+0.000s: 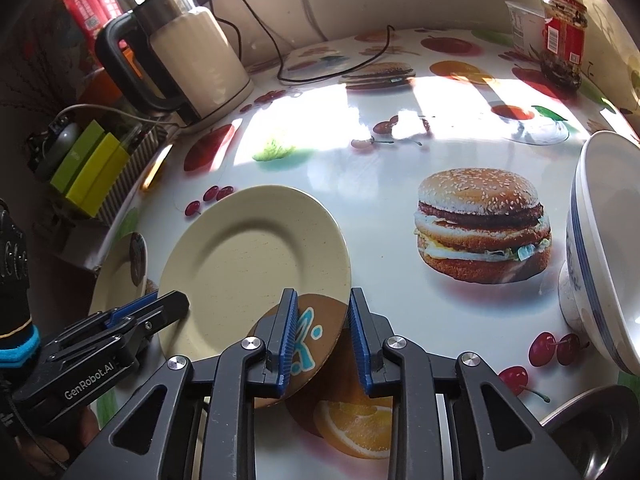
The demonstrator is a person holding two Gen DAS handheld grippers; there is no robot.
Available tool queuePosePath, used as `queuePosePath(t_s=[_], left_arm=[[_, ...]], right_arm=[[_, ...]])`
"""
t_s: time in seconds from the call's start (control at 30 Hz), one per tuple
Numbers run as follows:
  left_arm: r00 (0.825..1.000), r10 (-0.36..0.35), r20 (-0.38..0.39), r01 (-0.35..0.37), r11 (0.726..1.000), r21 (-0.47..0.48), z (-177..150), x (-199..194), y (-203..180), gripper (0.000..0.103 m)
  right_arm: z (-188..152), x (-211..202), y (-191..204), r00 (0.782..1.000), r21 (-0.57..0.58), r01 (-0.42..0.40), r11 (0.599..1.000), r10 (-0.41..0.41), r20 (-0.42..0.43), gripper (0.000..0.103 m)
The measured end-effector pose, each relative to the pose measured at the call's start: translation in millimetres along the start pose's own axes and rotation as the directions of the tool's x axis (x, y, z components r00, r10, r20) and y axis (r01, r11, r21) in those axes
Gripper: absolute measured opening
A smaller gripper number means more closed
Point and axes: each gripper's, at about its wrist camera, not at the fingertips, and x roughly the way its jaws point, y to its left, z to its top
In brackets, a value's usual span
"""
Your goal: Organize plates and bowls
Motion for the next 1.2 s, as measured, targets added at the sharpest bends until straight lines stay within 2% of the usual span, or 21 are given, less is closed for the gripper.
queuePosePath(t_s=[0.33, 0.7, 1.2], left_arm=[[1.000, 0.000, 0.010, 0.000, 1.000, 0.000, -1.3, -2.9, -2.0, 0.028], [0.999, 0.002, 0.050, -0.003, 1.000, 0.005, -6.2, -25.6, -3.4, 0.028], [0.996, 0.007, 0.085, -0.006, 1.000, -0.008, -39.7, -60.8, -1.5, 0.028]], right_arm=[[-0.9, -5.8, 0.2, 1.000, -0.001, 0.002, 1.000, -0.002, 0.014, 0.024], [-6.1, -26.8, 8.1, 0.999, -0.021, -0.017, 1.000, 0.017, 0.042, 0.024], [-33.2, -58.7, 23.9, 0.998, -0.063, -0.039, 0.997, 0.042, 0.051, 0.024]])
